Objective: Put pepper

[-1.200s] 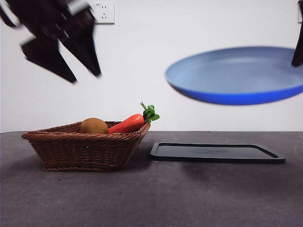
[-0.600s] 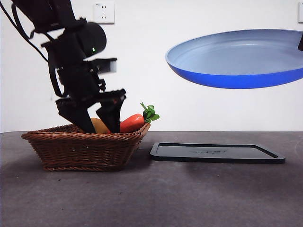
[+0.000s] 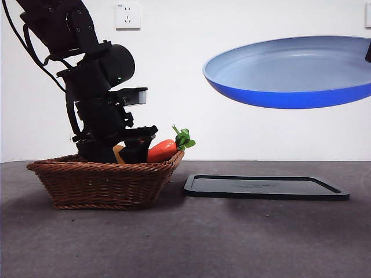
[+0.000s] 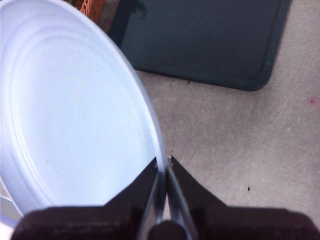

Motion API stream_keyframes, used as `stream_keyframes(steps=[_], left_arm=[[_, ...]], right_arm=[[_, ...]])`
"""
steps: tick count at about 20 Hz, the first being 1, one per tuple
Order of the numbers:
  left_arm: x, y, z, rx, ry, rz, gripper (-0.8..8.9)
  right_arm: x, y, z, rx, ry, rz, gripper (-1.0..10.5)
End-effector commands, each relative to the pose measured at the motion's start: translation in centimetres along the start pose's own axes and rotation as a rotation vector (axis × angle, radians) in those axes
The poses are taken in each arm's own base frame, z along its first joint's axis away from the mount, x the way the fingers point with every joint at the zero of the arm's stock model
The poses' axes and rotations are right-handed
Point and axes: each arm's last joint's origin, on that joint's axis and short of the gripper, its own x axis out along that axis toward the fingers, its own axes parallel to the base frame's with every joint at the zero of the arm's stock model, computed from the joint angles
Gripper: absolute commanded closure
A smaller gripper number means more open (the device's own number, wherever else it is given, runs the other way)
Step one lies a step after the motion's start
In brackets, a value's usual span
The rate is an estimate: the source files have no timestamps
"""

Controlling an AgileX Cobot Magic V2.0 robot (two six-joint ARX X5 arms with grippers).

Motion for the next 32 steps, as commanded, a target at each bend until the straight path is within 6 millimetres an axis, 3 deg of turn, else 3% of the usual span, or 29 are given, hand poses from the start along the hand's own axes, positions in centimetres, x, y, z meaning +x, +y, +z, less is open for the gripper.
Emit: stream_keyframes(steps=[1,8,13,18,22,28,32], left_arm=[[1.2,-0.3,0.0,0.013,0.029,-0.005,5.58],[1.2,-0.3,0.0,0.005,0.028,-0.005,6.83],[0.5,-0.4,0.0,-0.017,0.029,-0.006,6.89],[-2.5,-0.6,0.7,-0.016,-0.018,-0.003,6.89],[-6.8,-0.9,1.3,-0.007,-0.100,-0.025,6.89],[-14.0,-3.6,2.0,0.024,-0.306,-0.258,6.88],[-14.6,-7.7,2.3,0.095,-0.345,-0.433,6.88]], right_arm=[[-0.3,0.2,0.5,-0.008,-0.025,0.005,9.4],[-0.3,0.2,0.7,-0.014,-0.042,0.005,9.4],[-0.3,0.2,0.7,-0.017,-0.044,0.005,9.4],[-0.3,0.2,0.7,-0.021,-0.043,0.005,9.4],[0.4,-0.1,0.9,0.005,-0.015,0.004,9.4],[5.2,-1.6,2.4,0.100,0.091,0.002,9.4],[9.6,-1.7,3.3,0.177,0.156,0.114,9.4]])
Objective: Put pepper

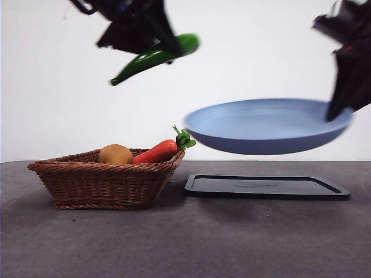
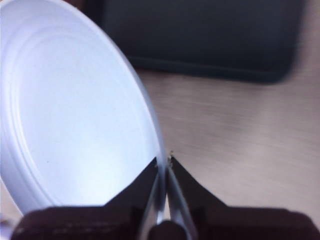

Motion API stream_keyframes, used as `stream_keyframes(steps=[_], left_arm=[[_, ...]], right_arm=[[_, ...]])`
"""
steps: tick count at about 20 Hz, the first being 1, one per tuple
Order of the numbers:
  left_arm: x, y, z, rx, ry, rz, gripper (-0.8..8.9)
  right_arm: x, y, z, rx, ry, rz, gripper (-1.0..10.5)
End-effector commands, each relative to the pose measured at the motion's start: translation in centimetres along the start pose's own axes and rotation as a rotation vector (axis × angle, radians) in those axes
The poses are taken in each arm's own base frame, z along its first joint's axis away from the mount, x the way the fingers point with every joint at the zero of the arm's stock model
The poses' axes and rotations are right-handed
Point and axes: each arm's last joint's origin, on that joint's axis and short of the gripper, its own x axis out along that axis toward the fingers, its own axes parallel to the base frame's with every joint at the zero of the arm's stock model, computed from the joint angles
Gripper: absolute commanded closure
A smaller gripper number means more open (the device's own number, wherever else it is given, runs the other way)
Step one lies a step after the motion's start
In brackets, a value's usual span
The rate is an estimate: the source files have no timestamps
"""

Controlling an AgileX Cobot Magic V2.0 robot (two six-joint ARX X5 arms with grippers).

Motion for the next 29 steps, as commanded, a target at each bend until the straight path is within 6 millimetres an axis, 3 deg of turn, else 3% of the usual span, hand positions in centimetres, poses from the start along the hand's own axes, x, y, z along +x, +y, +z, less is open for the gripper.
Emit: stream_keyframes(steps=[1,3,6,11,14,25,29], left_arm=[[2.2,-2.4,-0.1,0.027,0.034,-0.082,6.88],[3.9,-4.4,-0.5,0.080,0.052,-0.069,6.88],[6.2,-5.4,-1.3,0.157,0.088,0.035,6.88],[10.5,-4.3,-3.6,0.145,0.209,0.054,6.88],[12.1,-4.1,-4.4,0.143,0.233,0.051,6.88],[13.0,-5.2,-4.7,0.156,0.221,0.018,6.82],[12.9,-5.2,-4.7,0.155,0.222,0.021,5.57]], right_arm=[[1.6,0.6,1.0,0.040,0.006,0.048,9.4],[2.7,1.0,1.2,0.041,0.021,0.062,9.4],[3.1,1.3,1.1,0.034,0.033,0.067,9.4],[3.1,1.3,0.9,0.041,0.049,0.064,9.4],[3.1,1.3,0.9,0.049,0.051,0.063,9.4],[3.1,1.3,0.8,0.055,0.063,0.061,9.4],[3.1,1.3,0.8,0.056,0.064,0.060,9.4]])
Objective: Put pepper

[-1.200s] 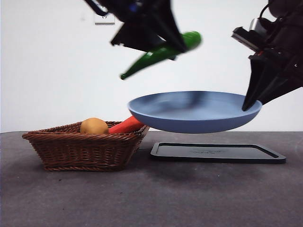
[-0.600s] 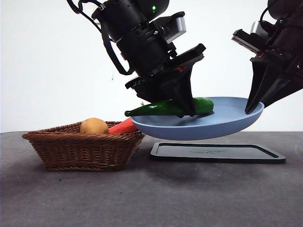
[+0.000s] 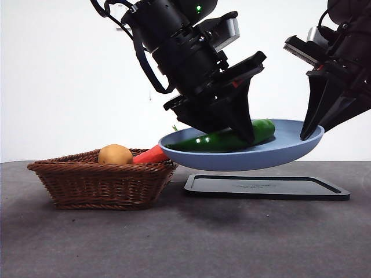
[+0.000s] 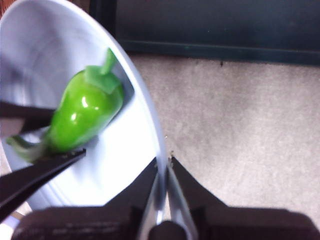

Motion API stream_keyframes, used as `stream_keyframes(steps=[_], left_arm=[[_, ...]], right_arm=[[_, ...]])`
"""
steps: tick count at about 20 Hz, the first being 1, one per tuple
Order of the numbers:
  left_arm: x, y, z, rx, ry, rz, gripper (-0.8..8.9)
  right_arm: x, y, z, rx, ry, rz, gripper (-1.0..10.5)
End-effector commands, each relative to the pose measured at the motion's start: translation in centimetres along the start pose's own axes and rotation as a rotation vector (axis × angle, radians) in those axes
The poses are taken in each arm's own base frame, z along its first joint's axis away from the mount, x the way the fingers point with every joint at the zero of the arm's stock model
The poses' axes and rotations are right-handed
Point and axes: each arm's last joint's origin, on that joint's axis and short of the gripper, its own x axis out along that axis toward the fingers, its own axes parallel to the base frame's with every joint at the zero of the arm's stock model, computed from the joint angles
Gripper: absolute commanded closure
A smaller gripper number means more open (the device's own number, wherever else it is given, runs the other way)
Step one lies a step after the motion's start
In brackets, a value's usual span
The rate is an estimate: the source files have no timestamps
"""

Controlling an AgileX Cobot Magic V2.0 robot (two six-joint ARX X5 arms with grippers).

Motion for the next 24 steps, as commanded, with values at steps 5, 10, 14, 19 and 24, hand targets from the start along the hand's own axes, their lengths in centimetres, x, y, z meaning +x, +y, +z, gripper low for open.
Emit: stream_keyframes(steps=[5,10,14,19,24], left_arm=[[-0.7,-0.4,0.7,0.011,-0.027,-0.002,5.55],[-4.6,-1.0,2.0,0.026,-0.117,0.002,5.55],[-8.7,-1.5,2.6,0.035,-0.187,0.008,5.55],[-16.2,-3.0,2.7,0.062,-0.332,0.012,5.55],[-22.6,-4.2,1.6,0.083,-0.462,0.014,5.55]], right_arm=[[0.0,0.2,0.5,-0.006,-0.011,0.022,9.4],[-0.4,-0.5,0.7,0.038,-0.019,0.012,9.4],[-0.9,-1.7,1.2,0.089,-0.063,-0.001,9.4],[-1.3,-4.4,3.9,0.191,-0.119,-0.029,9.4],[1.1,-6.6,8.1,0.244,-0.092,-0.045,9.4]])
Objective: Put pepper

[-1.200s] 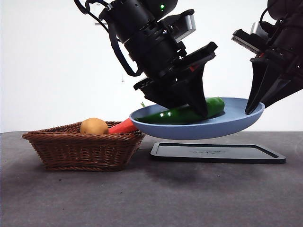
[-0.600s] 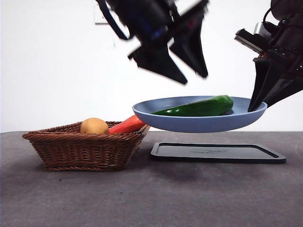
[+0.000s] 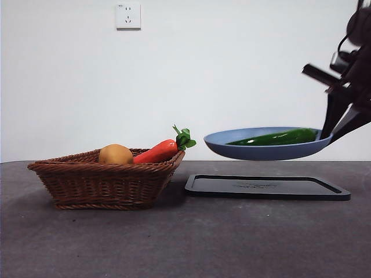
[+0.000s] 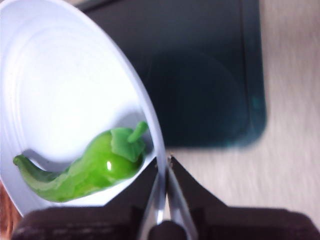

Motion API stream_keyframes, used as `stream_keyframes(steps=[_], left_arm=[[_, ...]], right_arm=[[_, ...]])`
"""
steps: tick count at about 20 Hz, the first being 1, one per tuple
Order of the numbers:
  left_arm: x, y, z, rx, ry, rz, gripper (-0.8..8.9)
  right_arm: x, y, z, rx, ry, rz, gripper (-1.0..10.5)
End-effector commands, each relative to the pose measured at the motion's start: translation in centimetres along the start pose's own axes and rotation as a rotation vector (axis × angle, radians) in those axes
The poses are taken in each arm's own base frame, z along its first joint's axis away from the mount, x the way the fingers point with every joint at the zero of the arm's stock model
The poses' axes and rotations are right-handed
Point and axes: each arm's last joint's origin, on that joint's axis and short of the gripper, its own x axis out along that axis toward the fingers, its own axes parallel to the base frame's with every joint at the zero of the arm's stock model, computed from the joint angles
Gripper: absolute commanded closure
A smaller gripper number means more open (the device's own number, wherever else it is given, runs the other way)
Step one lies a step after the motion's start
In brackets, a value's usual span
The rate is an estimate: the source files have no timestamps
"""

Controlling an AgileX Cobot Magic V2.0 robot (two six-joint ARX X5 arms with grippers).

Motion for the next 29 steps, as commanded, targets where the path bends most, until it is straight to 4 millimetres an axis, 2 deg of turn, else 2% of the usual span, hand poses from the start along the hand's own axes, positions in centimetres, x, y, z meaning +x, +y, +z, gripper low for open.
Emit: stream_keyframes(steps=[1,5,8,15,18,20,23,26,29], left_arm=[[-1.9,-0.5,0.9,0.003,-0.048,-0.003,5.55],[-4.2,-0.9,1.2,-0.006,-0.100,-0.003,5.55],[-4.3,-0.9,1.1,-0.033,-0.090,-0.005,5.55],[-4.3,-0.9,0.9,-0.046,-0.069,-0.005,5.55],[-4.3,-0.9,0.9,-0.045,-0.069,-0.005,5.55],[-4.3,-0.9,0.9,-0.045,-0.068,-0.005,5.55],[-4.3,-0.9,0.8,-0.046,-0.058,-0.004,5.55],[-4.3,-0.9,0.5,-0.046,-0.031,-0.003,5.55],[-4.3,-0.9,0.3,-0.048,-0.008,-0.002,5.55]], right_arm=[[1.7,-0.3,2.1,0.015,0.008,0.005,9.4],[4.8,-1.2,4.1,0.033,0.044,-0.007,9.4],[6.2,-1.9,4.4,0.038,0.050,-0.010,9.4],[6.7,-2.5,4.6,0.003,0.042,-0.019,9.2],[6.7,-2.5,4.6,0.001,0.045,-0.020,8.0],[6.5,-2.5,4.6,-0.002,0.049,-0.021,7.7],[4.1,-2.1,4.5,-0.018,0.025,-0.023,7.7],[-1.0,-0.4,3.9,-0.091,-0.032,-0.013,7.7],[-6.9,2.2,1.1,-0.217,-0.038,-0.001,7.8]])
